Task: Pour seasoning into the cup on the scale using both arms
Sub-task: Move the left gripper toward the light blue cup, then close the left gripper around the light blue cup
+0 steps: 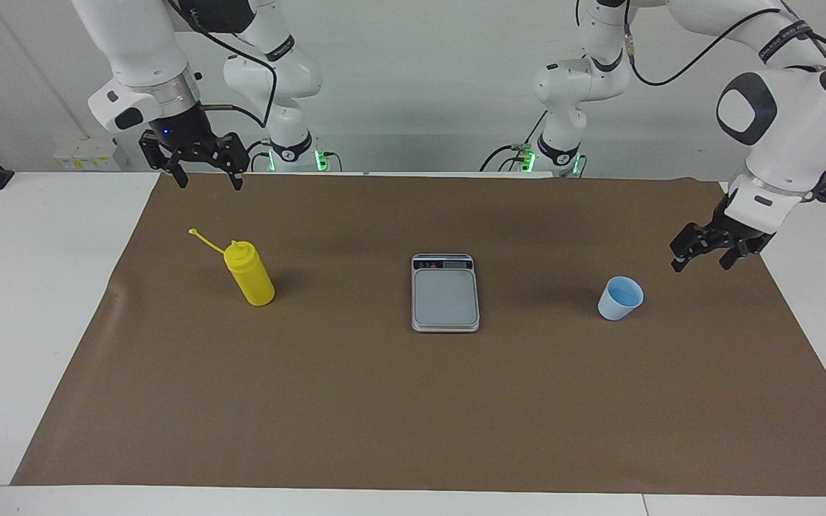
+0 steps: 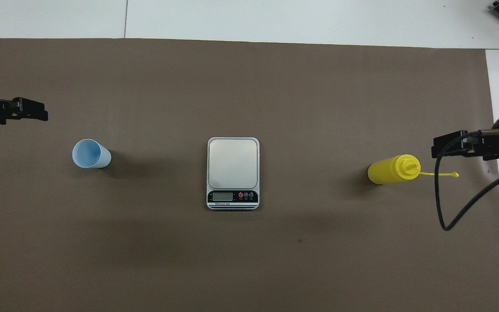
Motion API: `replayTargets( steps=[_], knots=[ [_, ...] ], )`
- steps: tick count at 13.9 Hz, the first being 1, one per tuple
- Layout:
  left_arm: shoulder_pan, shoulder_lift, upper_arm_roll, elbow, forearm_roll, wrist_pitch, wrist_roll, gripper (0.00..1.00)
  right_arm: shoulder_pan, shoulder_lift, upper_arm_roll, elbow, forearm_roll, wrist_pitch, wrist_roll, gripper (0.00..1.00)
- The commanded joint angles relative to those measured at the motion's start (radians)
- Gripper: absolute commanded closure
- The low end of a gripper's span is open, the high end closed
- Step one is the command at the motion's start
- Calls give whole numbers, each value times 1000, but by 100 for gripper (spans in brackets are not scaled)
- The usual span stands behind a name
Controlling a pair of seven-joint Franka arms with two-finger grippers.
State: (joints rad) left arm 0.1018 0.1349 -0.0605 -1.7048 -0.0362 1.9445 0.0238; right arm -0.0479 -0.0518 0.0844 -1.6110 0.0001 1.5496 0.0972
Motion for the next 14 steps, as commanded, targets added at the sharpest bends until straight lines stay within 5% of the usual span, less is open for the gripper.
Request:
replayTargets(
  steps=[1, 3, 14],
  knots=[
    [19, 14, -7, -65, -2, 112, -69, 0, -15, -23, 8, -27, -2, 12, -22, 0],
    [19, 5, -7, -153, -2, 223, -97, 0, -15, -22, 8, -27, -2, 12, -24, 0],
    [10, -57, -10, -398, -5, 335, -274, 0, -15, -22, 8, -27, -2, 12, -22, 0]
  ],
)
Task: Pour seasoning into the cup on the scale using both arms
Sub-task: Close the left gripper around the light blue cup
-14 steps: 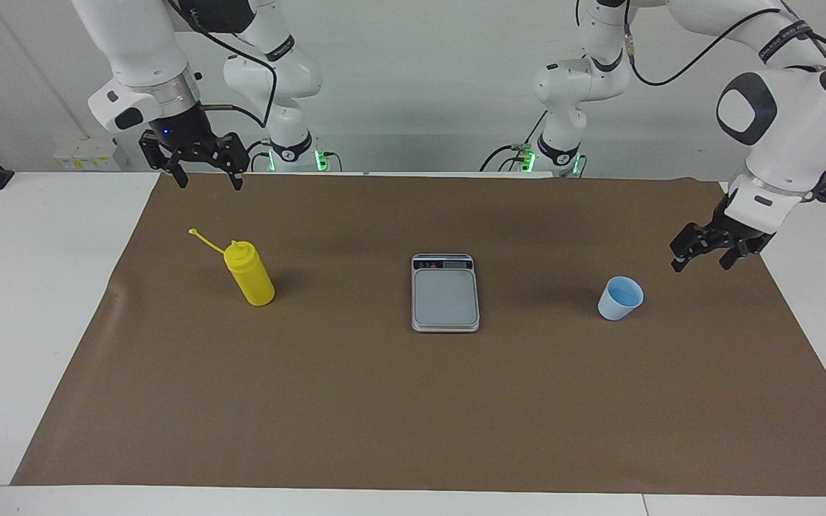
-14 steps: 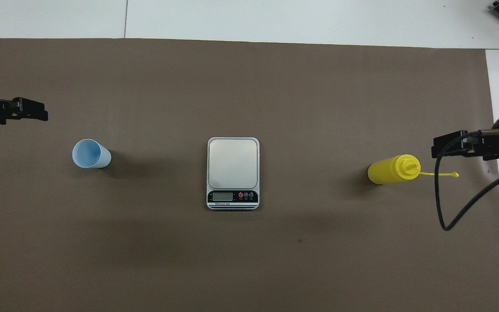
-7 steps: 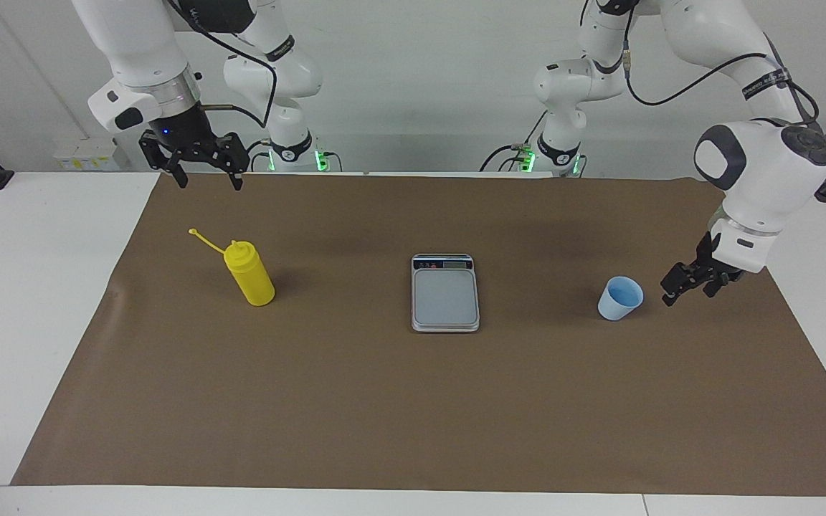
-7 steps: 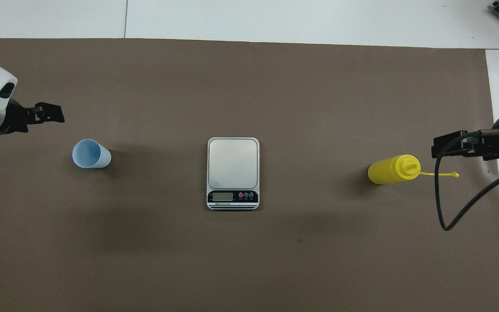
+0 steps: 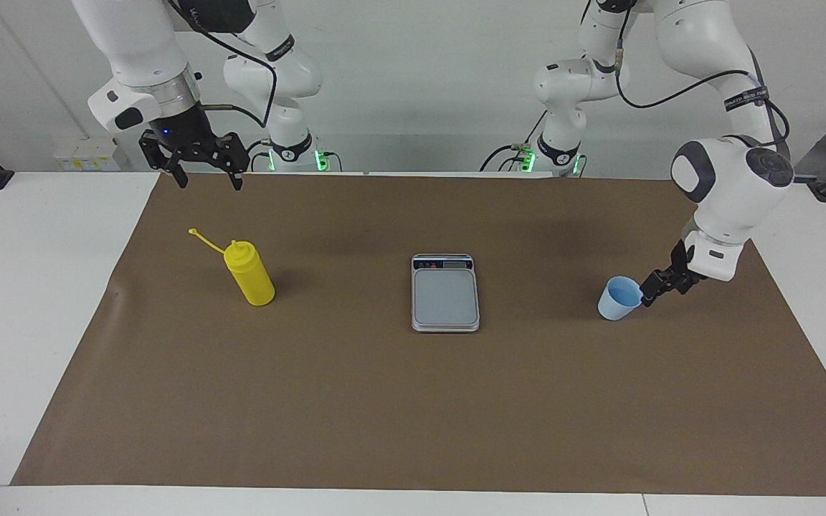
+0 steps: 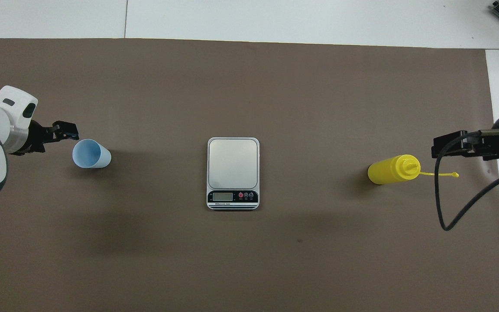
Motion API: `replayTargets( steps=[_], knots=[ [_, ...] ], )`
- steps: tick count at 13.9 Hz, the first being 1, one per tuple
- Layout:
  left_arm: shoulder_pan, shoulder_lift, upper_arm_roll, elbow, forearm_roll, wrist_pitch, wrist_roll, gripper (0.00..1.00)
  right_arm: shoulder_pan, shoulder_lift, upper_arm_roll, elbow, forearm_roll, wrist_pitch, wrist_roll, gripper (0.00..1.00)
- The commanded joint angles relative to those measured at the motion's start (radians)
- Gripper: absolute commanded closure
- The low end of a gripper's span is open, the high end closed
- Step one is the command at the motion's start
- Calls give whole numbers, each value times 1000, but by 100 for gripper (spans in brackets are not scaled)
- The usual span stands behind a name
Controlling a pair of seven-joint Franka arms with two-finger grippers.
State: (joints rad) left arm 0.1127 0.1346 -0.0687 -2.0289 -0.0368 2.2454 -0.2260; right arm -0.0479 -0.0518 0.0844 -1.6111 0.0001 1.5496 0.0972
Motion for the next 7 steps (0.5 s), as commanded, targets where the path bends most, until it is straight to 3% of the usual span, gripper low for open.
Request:
replayTargets(
  steps=[1, 4, 7],
  knots=[
    [-5, -58, -3, -82, -5, 37, -32, 0, -15, -22, 8, -27, -2, 12, -22, 0],
    [-7, -58, -3, -100, -6, 57, -30, 0, -15, -22, 8, -27, -2, 12, -22, 0],
    [-21, -6, -5, -88, -6, 94, -32, 0, -15, -22, 8, -27, -2, 12, -24, 0]
  ],
)
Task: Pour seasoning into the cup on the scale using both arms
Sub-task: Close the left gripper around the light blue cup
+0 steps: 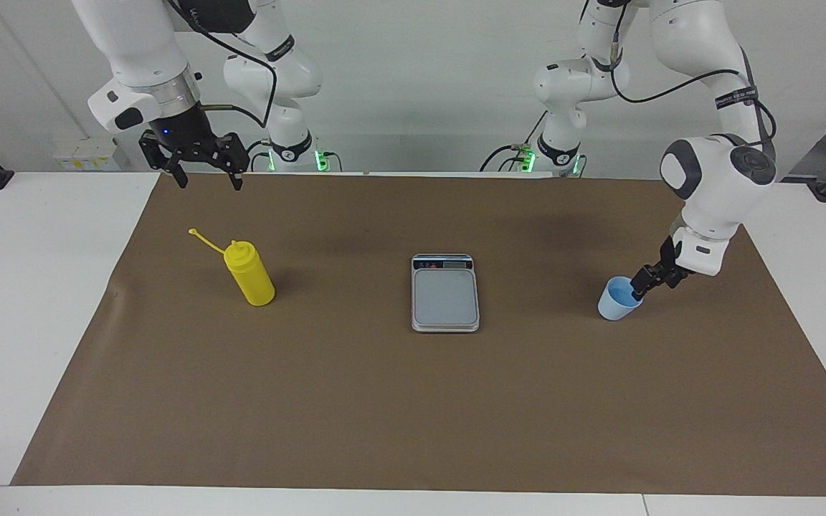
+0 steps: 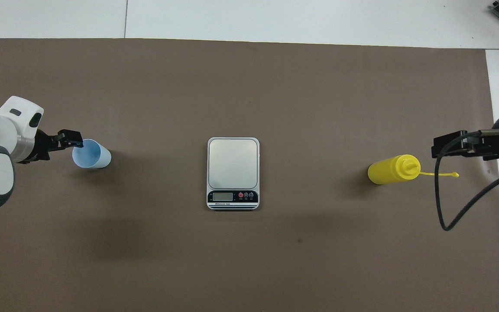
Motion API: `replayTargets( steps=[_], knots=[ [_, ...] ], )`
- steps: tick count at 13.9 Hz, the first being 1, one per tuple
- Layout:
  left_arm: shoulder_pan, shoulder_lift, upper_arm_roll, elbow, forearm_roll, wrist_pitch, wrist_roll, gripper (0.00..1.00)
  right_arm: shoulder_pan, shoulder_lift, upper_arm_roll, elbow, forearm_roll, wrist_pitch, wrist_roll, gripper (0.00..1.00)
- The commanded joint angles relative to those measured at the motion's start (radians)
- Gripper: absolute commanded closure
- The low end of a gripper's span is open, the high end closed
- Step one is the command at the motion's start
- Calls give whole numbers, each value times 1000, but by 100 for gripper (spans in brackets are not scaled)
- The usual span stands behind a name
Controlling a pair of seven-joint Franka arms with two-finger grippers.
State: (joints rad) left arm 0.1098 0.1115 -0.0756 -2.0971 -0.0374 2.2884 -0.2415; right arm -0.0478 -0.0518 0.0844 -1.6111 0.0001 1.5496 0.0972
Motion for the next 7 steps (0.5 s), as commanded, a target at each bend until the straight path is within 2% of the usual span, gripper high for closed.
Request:
replayTargets(
  steps=[1, 6, 7],
  knots=[
    [-18, 17, 2, -21, -6, 49, -15, 0, -15, -23, 8, -27, -2, 12, -24, 0],
    [-25, 24, 4, -34, -7, 49, -15, 0, -15, -22, 8, -27, -2, 12, -22, 0],
    [-25, 25, 4, -35, -7, 48, -15, 13, -15, -23, 8, -27, -2, 12, -24, 0]
  ],
)
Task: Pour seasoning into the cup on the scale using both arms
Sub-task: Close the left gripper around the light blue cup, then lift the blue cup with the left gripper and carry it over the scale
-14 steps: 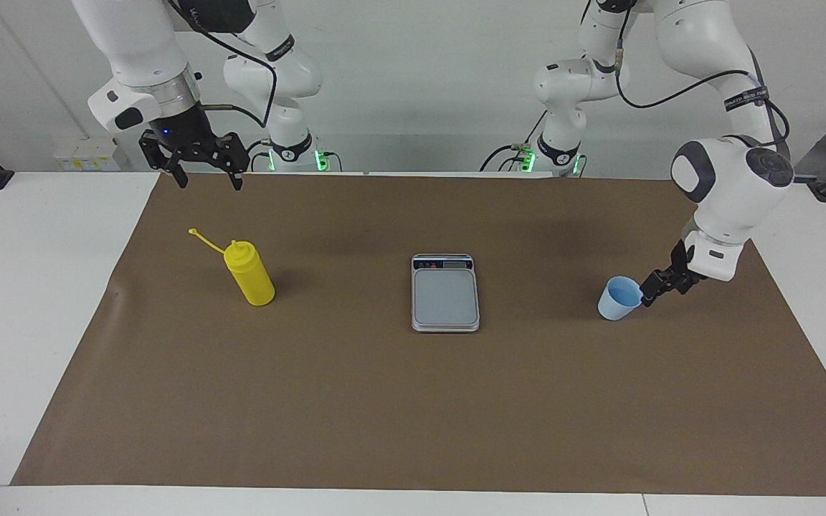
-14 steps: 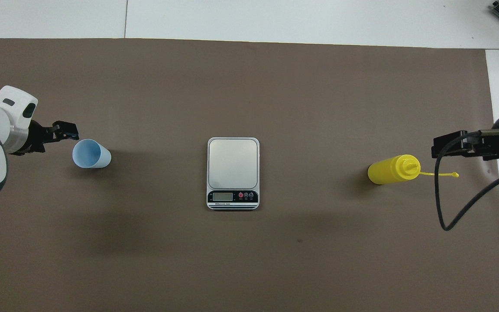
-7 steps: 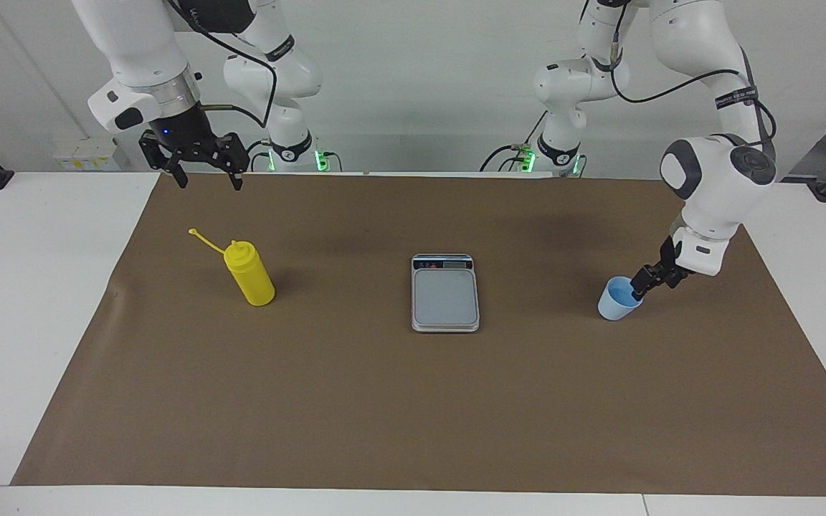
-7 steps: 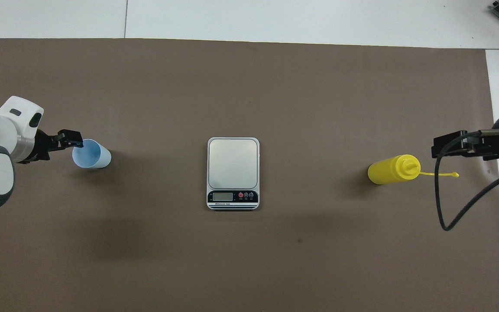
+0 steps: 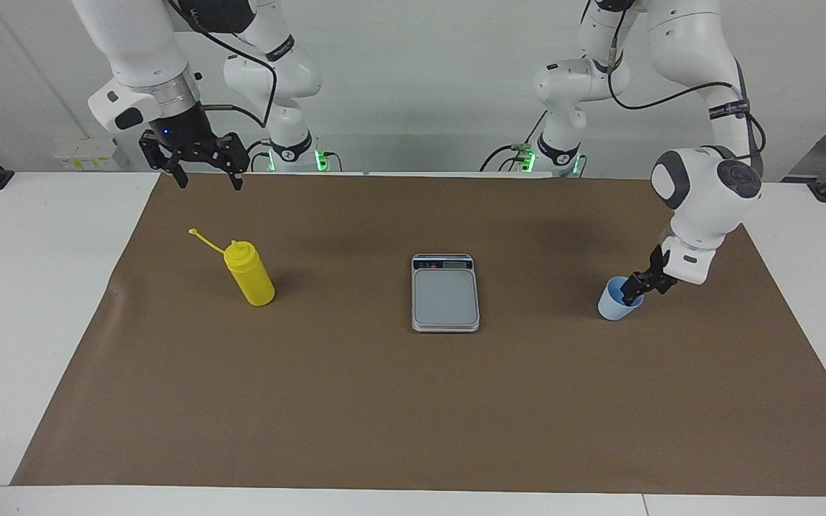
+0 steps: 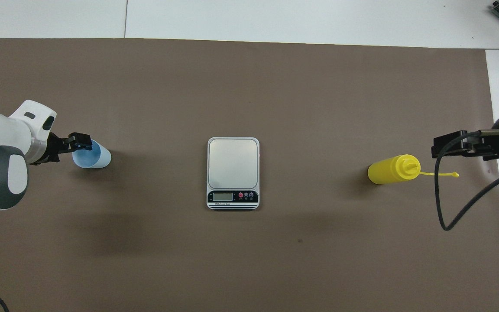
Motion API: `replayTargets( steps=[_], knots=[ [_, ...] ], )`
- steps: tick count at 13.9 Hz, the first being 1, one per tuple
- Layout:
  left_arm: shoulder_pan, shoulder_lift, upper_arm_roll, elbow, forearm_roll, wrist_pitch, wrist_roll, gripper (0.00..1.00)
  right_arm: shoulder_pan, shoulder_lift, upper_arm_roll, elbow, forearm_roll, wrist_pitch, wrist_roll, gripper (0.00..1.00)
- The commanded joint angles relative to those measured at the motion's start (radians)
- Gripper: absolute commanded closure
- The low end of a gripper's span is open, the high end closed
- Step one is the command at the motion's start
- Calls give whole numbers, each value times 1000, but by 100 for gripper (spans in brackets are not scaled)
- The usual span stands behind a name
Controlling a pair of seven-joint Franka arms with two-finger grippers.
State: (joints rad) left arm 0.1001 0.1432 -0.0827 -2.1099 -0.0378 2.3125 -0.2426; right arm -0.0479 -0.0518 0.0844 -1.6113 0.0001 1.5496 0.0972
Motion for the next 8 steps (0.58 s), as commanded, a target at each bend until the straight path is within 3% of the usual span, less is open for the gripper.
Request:
replayTargets(
  steps=[1, 4, 8],
  knots=[
    [-17, -4, 11, -25, -7, 25, -14, 34, -15, -22, 8, -27, -2, 12, -24, 0],
    [-17, -2, 9, -27, -7, 22, -3, 100, -15, -22, 8, -27, -2, 12, -24, 0],
    [-16, 4, 9, 39, -5, -68, 12, 100, -15, -22, 8, -27, -2, 12, -22, 0]
  ],
)
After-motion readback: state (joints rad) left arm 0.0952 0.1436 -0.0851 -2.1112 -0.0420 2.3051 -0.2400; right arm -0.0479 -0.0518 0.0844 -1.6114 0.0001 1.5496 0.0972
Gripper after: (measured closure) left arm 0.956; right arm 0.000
